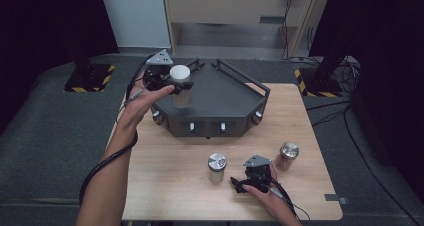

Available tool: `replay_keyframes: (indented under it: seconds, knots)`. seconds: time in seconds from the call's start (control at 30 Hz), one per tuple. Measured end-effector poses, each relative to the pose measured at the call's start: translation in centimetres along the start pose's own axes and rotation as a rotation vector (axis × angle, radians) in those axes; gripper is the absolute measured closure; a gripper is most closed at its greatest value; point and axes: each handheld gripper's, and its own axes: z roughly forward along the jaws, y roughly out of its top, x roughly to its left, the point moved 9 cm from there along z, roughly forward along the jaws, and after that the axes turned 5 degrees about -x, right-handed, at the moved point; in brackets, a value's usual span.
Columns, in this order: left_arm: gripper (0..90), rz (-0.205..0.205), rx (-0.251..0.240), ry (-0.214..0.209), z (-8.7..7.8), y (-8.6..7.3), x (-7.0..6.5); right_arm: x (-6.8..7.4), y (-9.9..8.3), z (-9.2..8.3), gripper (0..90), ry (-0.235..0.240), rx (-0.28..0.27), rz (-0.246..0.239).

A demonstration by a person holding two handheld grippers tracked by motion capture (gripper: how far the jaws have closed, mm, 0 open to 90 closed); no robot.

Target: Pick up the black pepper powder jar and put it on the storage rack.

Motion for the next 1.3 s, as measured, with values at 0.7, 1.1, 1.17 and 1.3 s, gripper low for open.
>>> replay_keyframes:
  seconds: [0.7,1.1,1.17,1.3]
  knots:
    - [32.7,-0.013,0.017,-0.007,1.9,-1.2,1.0,0.0,0.0,0.0,0.7,0.000,0.000,-0.001]
    - [32.7,-0.015,0.053,-0.003,2.8,-2.1,1.0,0.0,0.0,0.0,0.7,0.000,0.000,0.000]
    - [32.7,-0.014,0.056,0.000,2.8,-2.2,1.1,0.0,0.0,0.0,0.7,0.000,0.000,0.000]
    - [32.7,-0.023,0.051,0.004,2.8,-2.4,1.1,0.0,0.0,0.0,0.7,0.000,0.000,0.000]
